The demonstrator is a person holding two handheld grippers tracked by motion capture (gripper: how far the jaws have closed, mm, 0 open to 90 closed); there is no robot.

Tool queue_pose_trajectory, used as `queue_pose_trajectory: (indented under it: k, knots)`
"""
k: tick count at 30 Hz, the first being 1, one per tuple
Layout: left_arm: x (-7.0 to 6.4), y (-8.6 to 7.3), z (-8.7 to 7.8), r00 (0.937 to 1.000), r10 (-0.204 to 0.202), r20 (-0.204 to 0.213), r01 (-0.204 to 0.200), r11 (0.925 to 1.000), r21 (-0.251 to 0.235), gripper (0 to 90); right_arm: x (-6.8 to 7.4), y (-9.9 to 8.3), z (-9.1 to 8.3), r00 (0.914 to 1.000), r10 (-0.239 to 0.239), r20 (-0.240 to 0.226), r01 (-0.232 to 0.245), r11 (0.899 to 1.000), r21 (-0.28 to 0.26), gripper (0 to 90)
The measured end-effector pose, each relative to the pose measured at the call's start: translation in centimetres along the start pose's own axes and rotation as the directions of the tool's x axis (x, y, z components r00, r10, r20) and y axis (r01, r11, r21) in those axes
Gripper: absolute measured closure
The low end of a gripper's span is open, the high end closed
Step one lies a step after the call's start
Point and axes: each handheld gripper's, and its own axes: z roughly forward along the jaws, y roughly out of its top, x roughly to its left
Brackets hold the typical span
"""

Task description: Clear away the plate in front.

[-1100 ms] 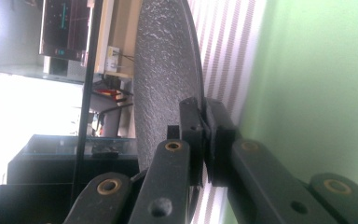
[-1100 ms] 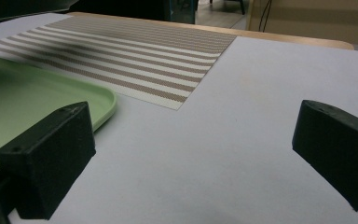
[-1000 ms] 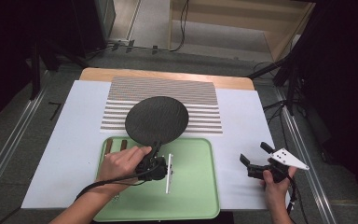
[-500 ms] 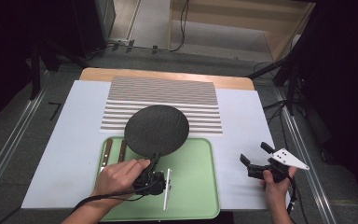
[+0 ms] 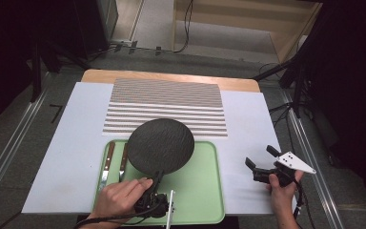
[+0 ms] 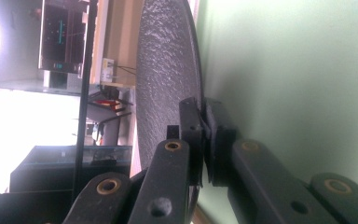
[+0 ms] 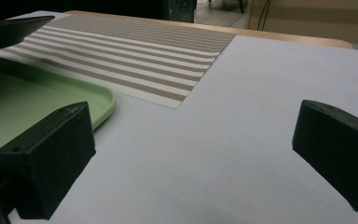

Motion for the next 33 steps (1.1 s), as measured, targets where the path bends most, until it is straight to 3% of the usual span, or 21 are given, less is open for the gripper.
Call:
queue_pose_trajectory:
  k: [12, 23, 33]
  knots:
    - [-2.1, 0.6, -1.9, 0.9984, 0.056, -0.004, -0.056, 0.9984, 0.009, 87.7, 0.0, 0.0, 0.0, 1.0000, -0.003, 0.004, 0.003, 1.000, 0.001, 0.0]
    - [-3.4, 0.7, -3.0, 0.9985, 0.043, 0.034, -0.043, 0.9990, 0.009, 87.6, 0.0, 0.0, 0.1, 1.0000, -0.006, 0.005, 0.006, 1.000, 0.002, 0.0]
    - [-4.5, 1.0, -3.7, 0.9966, 0.059, 0.057, -0.059, 0.9983, -0.003, 87.5, 0.1, 0.0, 0.1, 1.0000, -0.003, 0.006, 0.003, 1.000, 0.006, 0.0]
